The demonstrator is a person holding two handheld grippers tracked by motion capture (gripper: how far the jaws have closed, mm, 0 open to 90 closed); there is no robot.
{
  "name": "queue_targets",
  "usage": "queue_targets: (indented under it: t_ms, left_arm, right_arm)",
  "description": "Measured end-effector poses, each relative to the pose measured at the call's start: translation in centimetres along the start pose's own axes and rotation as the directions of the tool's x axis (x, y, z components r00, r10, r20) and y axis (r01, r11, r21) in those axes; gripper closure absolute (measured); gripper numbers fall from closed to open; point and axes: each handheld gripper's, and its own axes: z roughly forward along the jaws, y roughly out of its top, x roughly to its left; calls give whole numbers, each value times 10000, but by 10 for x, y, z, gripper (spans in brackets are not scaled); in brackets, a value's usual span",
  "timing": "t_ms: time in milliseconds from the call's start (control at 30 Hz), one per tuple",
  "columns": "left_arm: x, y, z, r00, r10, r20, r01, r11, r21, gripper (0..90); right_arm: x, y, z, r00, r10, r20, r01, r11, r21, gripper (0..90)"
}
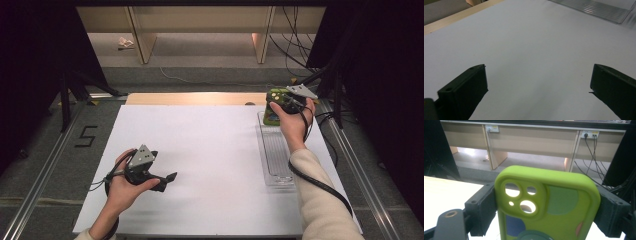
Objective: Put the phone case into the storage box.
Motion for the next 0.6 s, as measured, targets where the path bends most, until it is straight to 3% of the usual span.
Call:
queue_targets:
  t_ms: [600]
  left_arm:
    - [0,-1,0,10000,-11,6,11,10000,-1,8]
  right_arm:
    - [0,-2,8,9999,-146,5,146,9998,150,174]
